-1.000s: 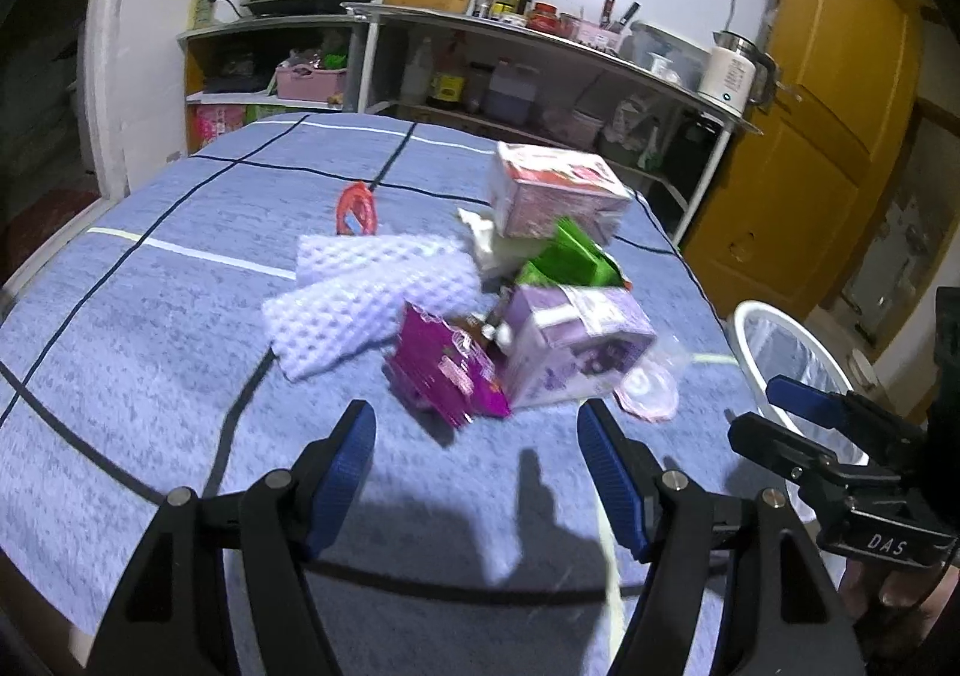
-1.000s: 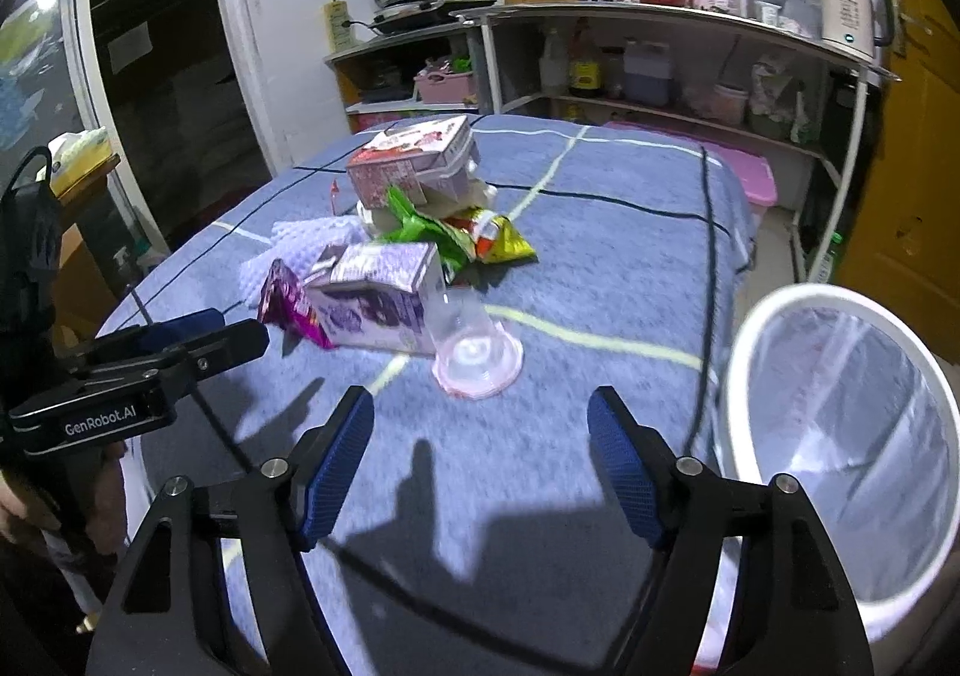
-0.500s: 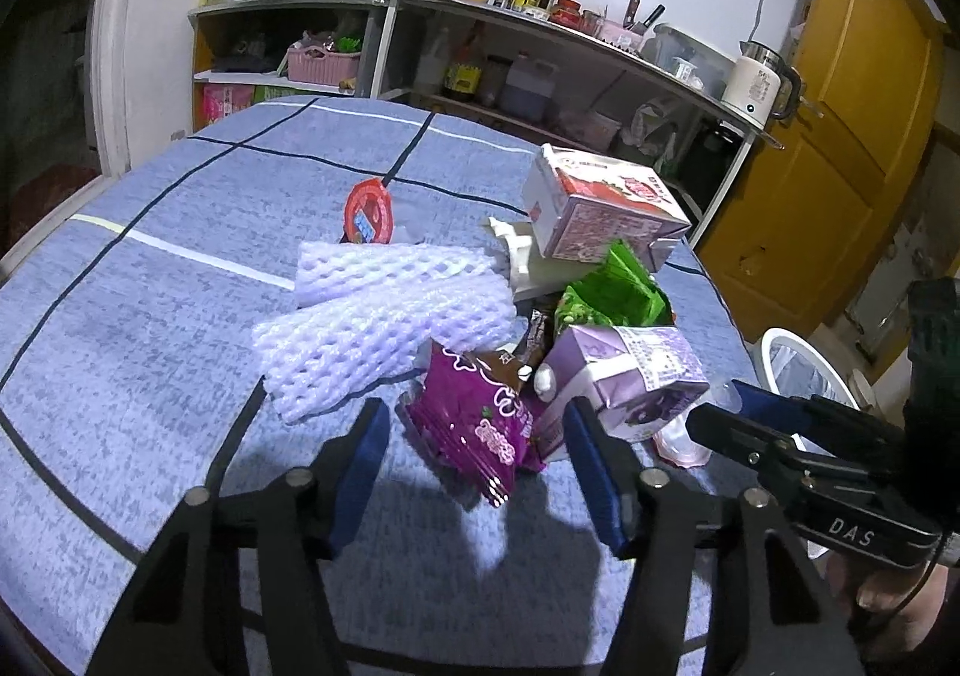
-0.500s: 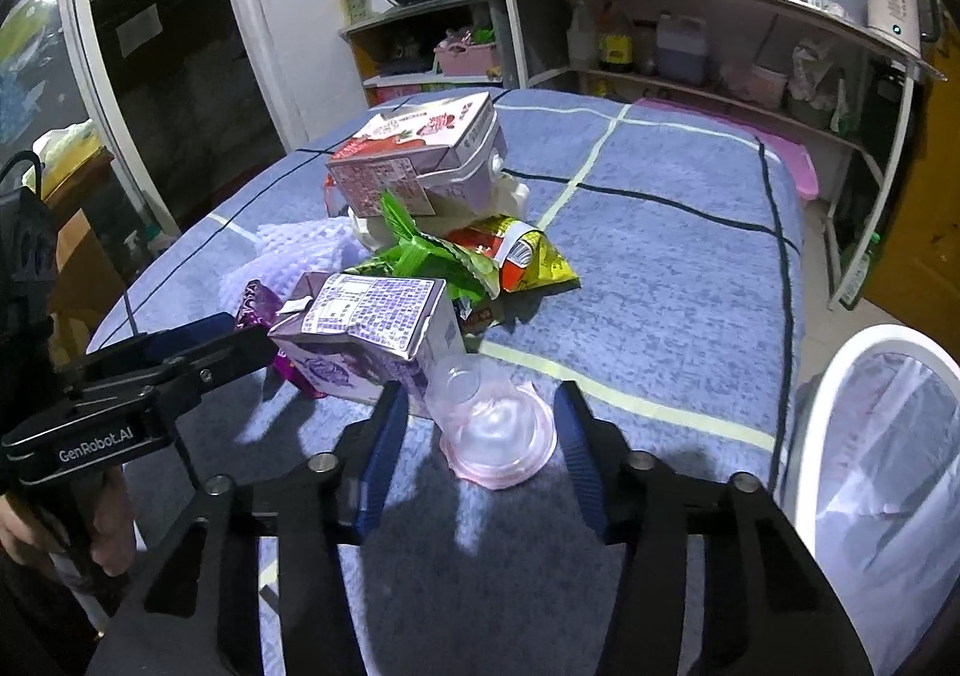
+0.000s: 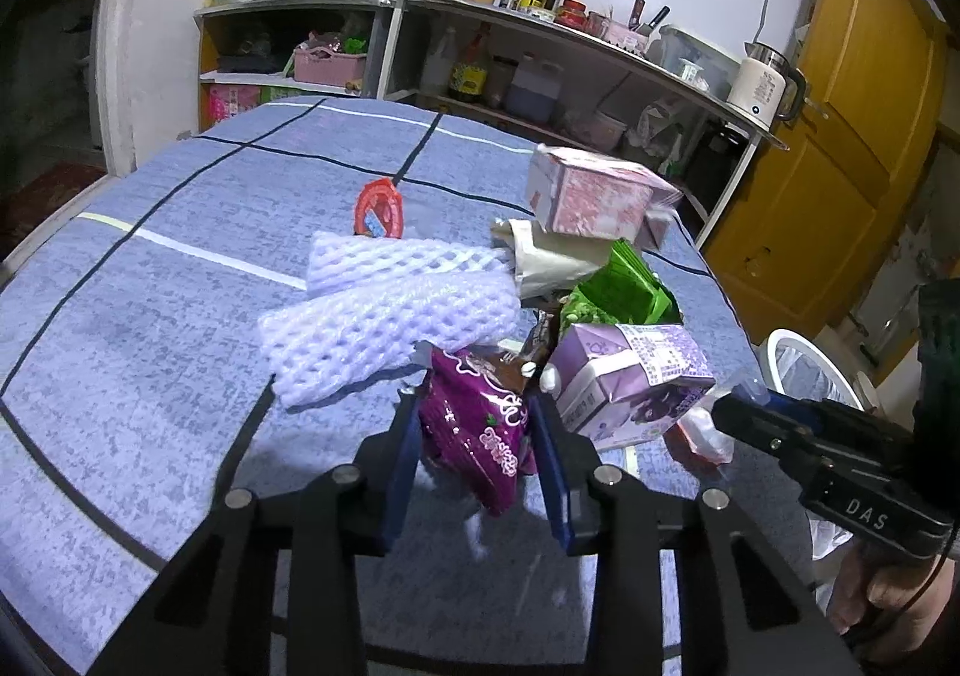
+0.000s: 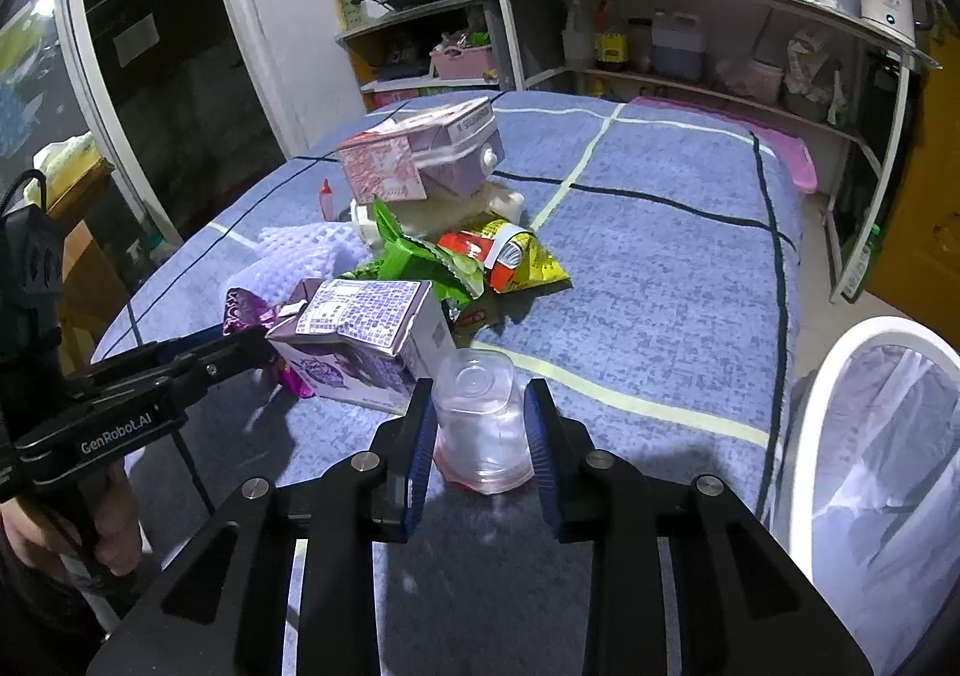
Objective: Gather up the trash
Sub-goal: 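Grasp the clear plastic cup with the right gripper while the left grasps the purple wrapper, then carry cup and purple wrapper over the bin and open both grippers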
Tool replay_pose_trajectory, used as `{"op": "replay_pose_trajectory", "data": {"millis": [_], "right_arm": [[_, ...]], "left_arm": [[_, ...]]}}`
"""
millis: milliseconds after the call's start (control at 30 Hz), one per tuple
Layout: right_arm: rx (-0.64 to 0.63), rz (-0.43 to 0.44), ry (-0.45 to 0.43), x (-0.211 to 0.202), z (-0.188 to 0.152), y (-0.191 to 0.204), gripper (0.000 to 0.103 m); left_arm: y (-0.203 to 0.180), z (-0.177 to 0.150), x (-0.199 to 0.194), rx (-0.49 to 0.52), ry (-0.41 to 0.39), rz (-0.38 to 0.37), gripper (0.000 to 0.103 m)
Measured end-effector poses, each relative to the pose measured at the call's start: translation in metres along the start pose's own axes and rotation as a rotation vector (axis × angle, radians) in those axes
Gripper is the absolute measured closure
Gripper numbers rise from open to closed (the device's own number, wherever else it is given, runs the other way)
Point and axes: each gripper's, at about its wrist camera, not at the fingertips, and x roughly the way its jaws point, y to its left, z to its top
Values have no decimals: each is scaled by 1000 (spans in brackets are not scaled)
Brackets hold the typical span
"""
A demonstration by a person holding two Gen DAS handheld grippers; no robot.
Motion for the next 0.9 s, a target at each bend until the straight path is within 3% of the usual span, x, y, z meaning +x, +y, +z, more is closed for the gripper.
{"op": "replay_pose_trajectory", "data": {"millis": [467,900], "right_arm": [[34,-15,-62,-45,-19,-8,73],[127,-106,-148,-105,-45,-51,72]], "left_arm": [[-17,-3,-38,27,-47,-12,66],[-88,8,-47,143,-73,-133,66]]}}
